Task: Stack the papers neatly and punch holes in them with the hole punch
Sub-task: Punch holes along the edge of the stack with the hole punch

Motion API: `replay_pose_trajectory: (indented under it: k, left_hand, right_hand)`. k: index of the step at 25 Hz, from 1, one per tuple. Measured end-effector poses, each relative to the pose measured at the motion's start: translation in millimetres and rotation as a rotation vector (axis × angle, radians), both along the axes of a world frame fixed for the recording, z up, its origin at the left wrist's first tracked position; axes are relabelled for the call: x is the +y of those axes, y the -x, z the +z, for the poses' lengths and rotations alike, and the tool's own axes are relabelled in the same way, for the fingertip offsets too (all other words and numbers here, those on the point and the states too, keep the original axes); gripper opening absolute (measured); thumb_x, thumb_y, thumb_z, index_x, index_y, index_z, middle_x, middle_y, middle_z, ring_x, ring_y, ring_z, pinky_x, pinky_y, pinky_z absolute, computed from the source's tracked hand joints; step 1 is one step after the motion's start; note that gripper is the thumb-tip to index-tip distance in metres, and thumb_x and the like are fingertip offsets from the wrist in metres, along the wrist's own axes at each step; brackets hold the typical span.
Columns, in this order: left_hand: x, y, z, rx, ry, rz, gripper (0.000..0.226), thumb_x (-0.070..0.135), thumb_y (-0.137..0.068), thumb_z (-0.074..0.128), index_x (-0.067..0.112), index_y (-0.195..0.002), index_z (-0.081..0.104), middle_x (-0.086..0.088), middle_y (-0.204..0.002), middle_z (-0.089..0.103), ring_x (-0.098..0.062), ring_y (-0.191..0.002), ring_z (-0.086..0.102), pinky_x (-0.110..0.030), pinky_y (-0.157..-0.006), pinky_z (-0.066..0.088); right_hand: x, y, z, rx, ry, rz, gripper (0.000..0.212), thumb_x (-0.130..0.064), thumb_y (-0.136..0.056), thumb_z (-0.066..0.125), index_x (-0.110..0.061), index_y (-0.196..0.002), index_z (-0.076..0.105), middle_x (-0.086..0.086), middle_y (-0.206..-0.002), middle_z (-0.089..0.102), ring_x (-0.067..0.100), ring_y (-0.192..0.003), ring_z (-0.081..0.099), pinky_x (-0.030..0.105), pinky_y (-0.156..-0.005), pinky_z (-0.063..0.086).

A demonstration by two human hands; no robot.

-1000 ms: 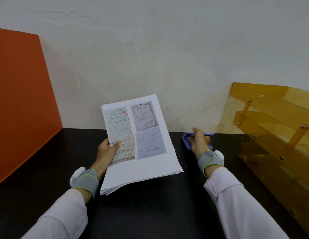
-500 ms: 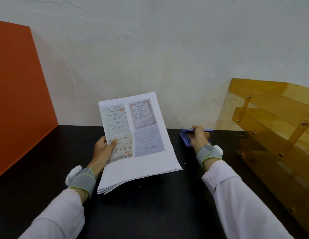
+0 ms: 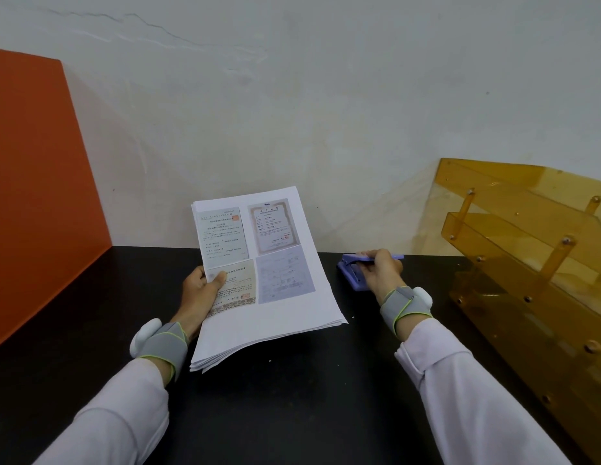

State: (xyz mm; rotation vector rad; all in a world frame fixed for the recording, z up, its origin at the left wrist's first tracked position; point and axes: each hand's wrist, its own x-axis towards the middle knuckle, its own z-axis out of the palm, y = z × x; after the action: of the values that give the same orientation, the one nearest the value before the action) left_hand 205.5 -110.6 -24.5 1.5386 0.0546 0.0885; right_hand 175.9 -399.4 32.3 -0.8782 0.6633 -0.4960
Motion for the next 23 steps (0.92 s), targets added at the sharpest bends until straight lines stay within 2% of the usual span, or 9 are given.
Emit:
replay_pose_trajectory:
  k: [2,5,7,9,11,14,16,19,23]
  left_hand:
    - [-0.5,-0.4,1.5,0.012,-0.010,0.007,0.029,0.005,-0.089,0.056,-0.004,-0.117,0.052,-0.023,-0.115,0.063,-0.028,-0.091,0.060,-0.022,-0.058,0.051]
    - [0.6,1.4,5.4,0.033,0.000,0.007,0.031,0.005,-0.089,0.055,-0.006,-0.118,0.052,-0.027,-0.122,0.060,-0.029,-0.094,0.059,-0.031,-0.071,0.050]
    - [3.7,2.8,6.3,0.046,-0.005,0.014,0.031,0.005,-0.089,0.055,-0.006,-0.119,0.052,-0.027,-0.124,0.059,-0.033,-0.100,0.060,-0.035,-0.081,0.047]
    - [8.1,4.9,6.7,0.058,-0.009,0.019,0.032,0.005,-0.089,0.055,-0.006,-0.119,0.052,-0.027,-0.125,0.059,-0.037,-0.106,0.060,-0.034,-0.085,0.045]
    - [12.8,10.7,7.8,0.067,-0.007,0.013,0.033,0.005,-0.089,0.056,-0.006,-0.120,0.052,-0.027,-0.126,0.058,-0.039,-0.109,0.059,-0.035,-0.086,0.045]
    - [20.2,22.7,11.8,0.078,-0.019,0.008,0.034,0.005,-0.089,0.056,-0.006,-0.121,0.052,-0.027,-0.126,0.058,-0.038,-0.108,0.059,-0.035,-0.086,0.045]
    - [24.8,29.1,14.7,0.074,-0.029,-0.003,0.034,0.005,-0.089,0.056,-0.006,-0.121,0.052,-0.027,-0.127,0.058,-0.038,-0.109,0.059,-0.035,-0.086,0.044]
    - [33.4,44.3,20.0,0.060,-0.063,-0.031,0.035,0.005,-0.089,0.056,-0.006,-0.122,0.052,-0.026,-0.127,0.058,-0.028,-0.098,0.058,-0.033,-0.085,0.044]
    - [43.5,60.9,25.1,0.052,-0.126,-0.036,0.035,0.006,-0.089,0.056,-0.006,-0.122,0.052,-0.025,-0.126,0.058,-0.025,-0.094,0.056,-0.032,-0.079,0.045]
  right_hand:
    - [4.0,9.0,4.4,-0.036,-0.004,0.025,0.020,0.014,-0.080,0.041,0.002,-0.066,0.049,0.015,-0.070,0.050,0.025,-0.060,0.052,0.038,-0.068,0.052]
    - [8.8,22.7,14.5,-0.084,-0.009,0.063,0.024,0.014,-0.083,0.039,0.001,-0.064,0.046,0.020,-0.075,0.054,0.027,-0.065,0.055,0.040,-0.079,0.053]
    - [11.3,31.0,21.3,-0.107,-0.008,0.099,0.024,0.013,-0.085,0.037,0.001,-0.067,0.046,0.029,-0.098,0.058,0.035,-0.081,0.061,0.040,-0.081,0.052]
    - [14.6,39.8,27.9,-0.118,-0.020,0.147,0.019,0.012,-0.086,0.036,0.003,-0.074,0.047,0.033,-0.125,0.054,0.042,-0.107,0.059,0.039,-0.085,0.048]
    - [17.8,49.9,32.3,-0.138,-0.017,0.196,0.015,0.011,-0.086,0.036,0.005,-0.087,0.049,0.034,-0.135,0.048,0.042,-0.118,0.054,0.037,-0.084,0.049]
    - [24.0,66.1,37.5,-0.141,0.008,0.240,0.015,0.008,-0.087,0.037,0.005,-0.089,0.051,0.034,-0.134,0.049,0.040,-0.111,0.059,0.029,-0.064,0.054]
    - [27.1,75.5,37.7,-0.145,0.015,0.259,0.022,0.007,-0.086,0.037,0.009,-0.103,0.052,0.032,-0.132,0.051,0.036,-0.095,0.064,0.026,-0.053,0.056]
    - [33.6,93.6,37.5,-0.131,0.042,0.271,0.040,0.006,-0.087,0.038,0.013,-0.125,0.046,0.031,-0.132,0.053,0.035,-0.092,0.065,0.029,-0.059,0.053]
    - [44.4,116.9,39.8,-0.124,0.101,0.299,0.031,0.004,-0.088,0.039,0.007,-0.118,0.048,0.031,-0.128,0.056,0.025,-0.073,0.063,0.030,-0.060,0.051]
